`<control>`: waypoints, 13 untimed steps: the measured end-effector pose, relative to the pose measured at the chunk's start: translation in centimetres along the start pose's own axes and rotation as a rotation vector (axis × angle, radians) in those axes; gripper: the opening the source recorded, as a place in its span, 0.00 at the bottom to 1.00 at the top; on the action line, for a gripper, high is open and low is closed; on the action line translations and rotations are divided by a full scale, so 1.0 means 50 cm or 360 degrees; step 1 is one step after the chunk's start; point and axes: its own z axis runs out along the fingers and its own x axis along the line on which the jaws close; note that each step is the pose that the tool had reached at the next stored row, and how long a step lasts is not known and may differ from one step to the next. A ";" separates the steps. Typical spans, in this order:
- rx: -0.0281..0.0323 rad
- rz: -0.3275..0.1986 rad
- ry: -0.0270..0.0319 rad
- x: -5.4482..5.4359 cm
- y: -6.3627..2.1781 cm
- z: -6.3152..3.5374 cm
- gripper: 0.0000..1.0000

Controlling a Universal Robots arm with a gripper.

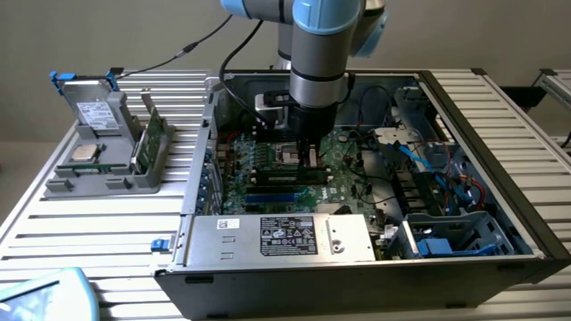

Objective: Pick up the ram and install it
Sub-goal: 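Insert the ram into the slot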

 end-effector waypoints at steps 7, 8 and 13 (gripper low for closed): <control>0.00000 0.0000 -0.00001 0.000 0.000 0.000 0.45; -0.00001 0.0000 0.00000 0.000 0.000 0.000 0.51; 0.00000 0.0000 0.00001 0.001 0.002 -0.018 0.57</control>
